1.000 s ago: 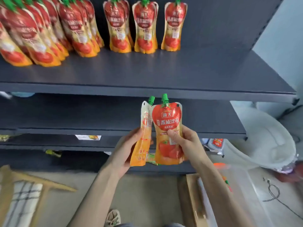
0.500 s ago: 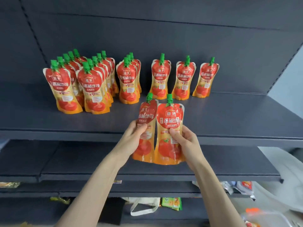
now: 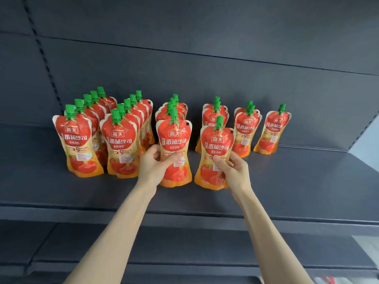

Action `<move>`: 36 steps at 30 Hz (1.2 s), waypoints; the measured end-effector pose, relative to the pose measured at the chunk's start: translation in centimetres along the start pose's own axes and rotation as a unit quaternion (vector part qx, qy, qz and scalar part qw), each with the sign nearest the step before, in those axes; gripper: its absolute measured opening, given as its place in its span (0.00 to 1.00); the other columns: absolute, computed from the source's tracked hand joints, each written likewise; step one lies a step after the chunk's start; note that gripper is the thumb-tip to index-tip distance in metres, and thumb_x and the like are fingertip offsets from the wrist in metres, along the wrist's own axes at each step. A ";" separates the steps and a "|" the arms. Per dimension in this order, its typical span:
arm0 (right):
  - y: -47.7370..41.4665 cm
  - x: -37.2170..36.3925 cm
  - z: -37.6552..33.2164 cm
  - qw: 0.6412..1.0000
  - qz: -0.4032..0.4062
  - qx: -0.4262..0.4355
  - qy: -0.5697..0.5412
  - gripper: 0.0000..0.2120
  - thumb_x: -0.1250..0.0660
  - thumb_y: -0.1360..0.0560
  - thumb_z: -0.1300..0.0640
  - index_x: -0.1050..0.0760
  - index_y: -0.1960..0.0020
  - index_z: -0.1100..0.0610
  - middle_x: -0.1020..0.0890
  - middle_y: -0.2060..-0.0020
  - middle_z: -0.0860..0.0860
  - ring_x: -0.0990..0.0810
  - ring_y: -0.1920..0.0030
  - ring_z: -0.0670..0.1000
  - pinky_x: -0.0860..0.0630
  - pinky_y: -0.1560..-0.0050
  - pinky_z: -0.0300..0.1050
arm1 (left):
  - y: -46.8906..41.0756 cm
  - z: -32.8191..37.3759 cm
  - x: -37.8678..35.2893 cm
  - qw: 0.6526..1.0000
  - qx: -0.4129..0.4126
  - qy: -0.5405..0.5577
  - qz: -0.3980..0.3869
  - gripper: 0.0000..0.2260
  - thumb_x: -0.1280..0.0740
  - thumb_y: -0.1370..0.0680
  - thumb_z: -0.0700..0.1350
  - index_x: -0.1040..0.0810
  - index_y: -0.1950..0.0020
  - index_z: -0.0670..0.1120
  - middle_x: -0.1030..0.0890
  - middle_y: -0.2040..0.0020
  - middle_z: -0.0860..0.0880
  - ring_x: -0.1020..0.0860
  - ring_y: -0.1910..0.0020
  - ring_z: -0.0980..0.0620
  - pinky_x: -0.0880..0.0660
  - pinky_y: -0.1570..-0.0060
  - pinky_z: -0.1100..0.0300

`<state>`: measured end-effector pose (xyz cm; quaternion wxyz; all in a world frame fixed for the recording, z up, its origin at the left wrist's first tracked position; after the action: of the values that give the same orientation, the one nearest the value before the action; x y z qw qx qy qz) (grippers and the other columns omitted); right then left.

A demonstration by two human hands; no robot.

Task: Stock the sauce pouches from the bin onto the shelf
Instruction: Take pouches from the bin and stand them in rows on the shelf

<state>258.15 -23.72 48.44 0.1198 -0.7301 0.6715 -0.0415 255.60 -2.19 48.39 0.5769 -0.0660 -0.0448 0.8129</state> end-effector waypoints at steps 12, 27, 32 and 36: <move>-3.2 -0.7 3.3 0.991 0.013 0.028 0.128 0.19 0.28 0.28 0.64 0.31 0.42 0.51 0.20 0.49 0.45 0.20 0.48 0.43 0.22 0.52 0.34 | -2.8 -3.6 1.2 0.999 -0.020 -0.041 -0.023 0.17 0.26 0.30 0.44 0.25 0.45 0.56 0.20 0.48 0.59 0.22 0.48 0.59 0.25 0.52 0.64; -4.4 -0.1 4.8 0.952 0.089 -0.008 0.294 0.23 0.31 0.25 0.54 0.35 0.33 0.55 0.23 0.38 0.52 0.24 0.39 0.53 0.26 0.39 0.51 | -2.3 -3.3 1.3 0.980 -0.102 -0.168 0.045 0.18 0.28 0.27 0.44 0.30 0.40 0.44 0.21 0.43 0.47 0.23 0.45 0.51 0.27 0.50 0.61; -5.1 -0.2 5.2 0.922 0.089 -0.028 0.377 0.27 0.35 0.23 0.48 0.39 0.28 0.54 0.25 0.35 0.53 0.28 0.34 0.57 0.28 0.36 0.61 | -2.3 -3.2 1.2 0.972 -0.111 -0.199 0.050 0.17 0.29 0.26 0.44 0.30 0.41 0.43 0.21 0.42 0.45 0.22 0.43 0.48 0.28 0.50 0.62; -5.4 -0.3 5.5 0.891 0.097 -0.042 0.442 0.28 0.38 0.23 0.44 0.41 0.27 0.52 0.26 0.34 0.53 0.27 0.35 0.58 0.30 0.36 0.63 | -2.4 -3.2 1.2 0.968 -0.114 -0.217 0.052 0.16 0.30 0.26 0.44 0.29 0.41 0.42 0.21 0.41 0.44 0.22 0.43 0.46 0.29 0.49 0.62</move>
<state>264.62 -22.34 44.38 -0.2168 -0.5715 0.7239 -0.3198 257.95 -0.31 45.50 0.4989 0.0445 -0.2583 0.8261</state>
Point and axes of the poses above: each hand's wrist, its own y-axis away from the middle knuckle, its own x-axis out of the back of the hand, z = x × y, the point moved 4 cm from there along -y, towards the middle knuckle
